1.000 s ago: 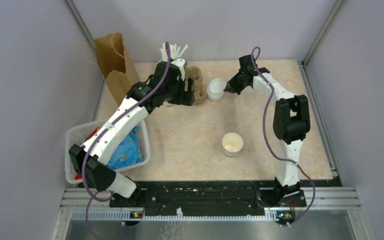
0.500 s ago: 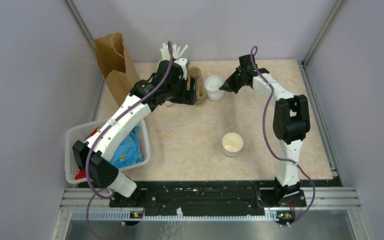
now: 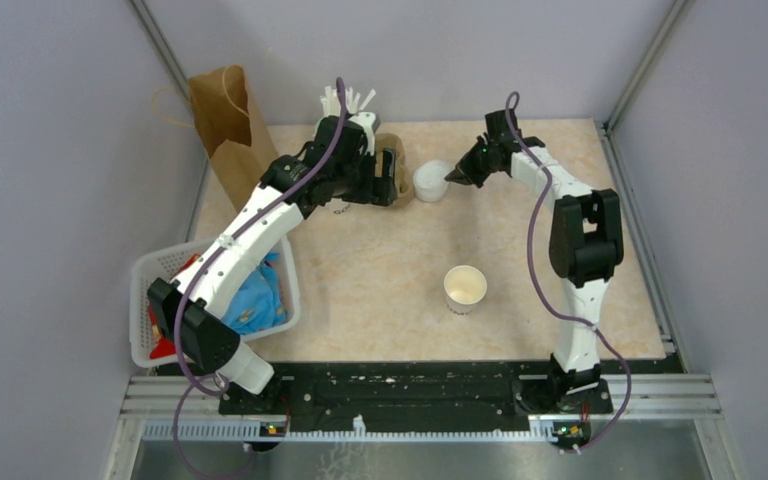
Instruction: Pack the takeout coffee
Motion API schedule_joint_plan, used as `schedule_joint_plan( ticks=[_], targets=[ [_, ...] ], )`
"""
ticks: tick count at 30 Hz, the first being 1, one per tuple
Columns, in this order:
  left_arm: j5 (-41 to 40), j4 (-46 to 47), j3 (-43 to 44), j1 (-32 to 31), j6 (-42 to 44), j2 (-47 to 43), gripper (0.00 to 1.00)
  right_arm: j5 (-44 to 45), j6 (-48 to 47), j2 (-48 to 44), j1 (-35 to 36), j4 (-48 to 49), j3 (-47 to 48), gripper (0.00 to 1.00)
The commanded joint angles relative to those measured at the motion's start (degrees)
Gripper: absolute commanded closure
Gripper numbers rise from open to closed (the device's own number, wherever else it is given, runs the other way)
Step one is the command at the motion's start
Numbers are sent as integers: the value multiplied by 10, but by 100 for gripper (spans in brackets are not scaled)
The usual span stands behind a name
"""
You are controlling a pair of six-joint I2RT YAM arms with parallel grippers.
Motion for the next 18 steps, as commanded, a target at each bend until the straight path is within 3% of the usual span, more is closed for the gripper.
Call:
schedule_joint_plan(
  ticks=[1, 6, 18],
  targets=[
    [25, -2, 39, 9, -9, 14, 13, 5, -32, -41, -6, 11, -8, 100],
    [50, -23, 69, 22, -28, 40, 12, -6, -40, -43, -6, 18, -13, 100],
    [56, -14, 33, 23, -43, 14, 11, -48, -29, 22, -6, 21, 27, 100]
  ],
)
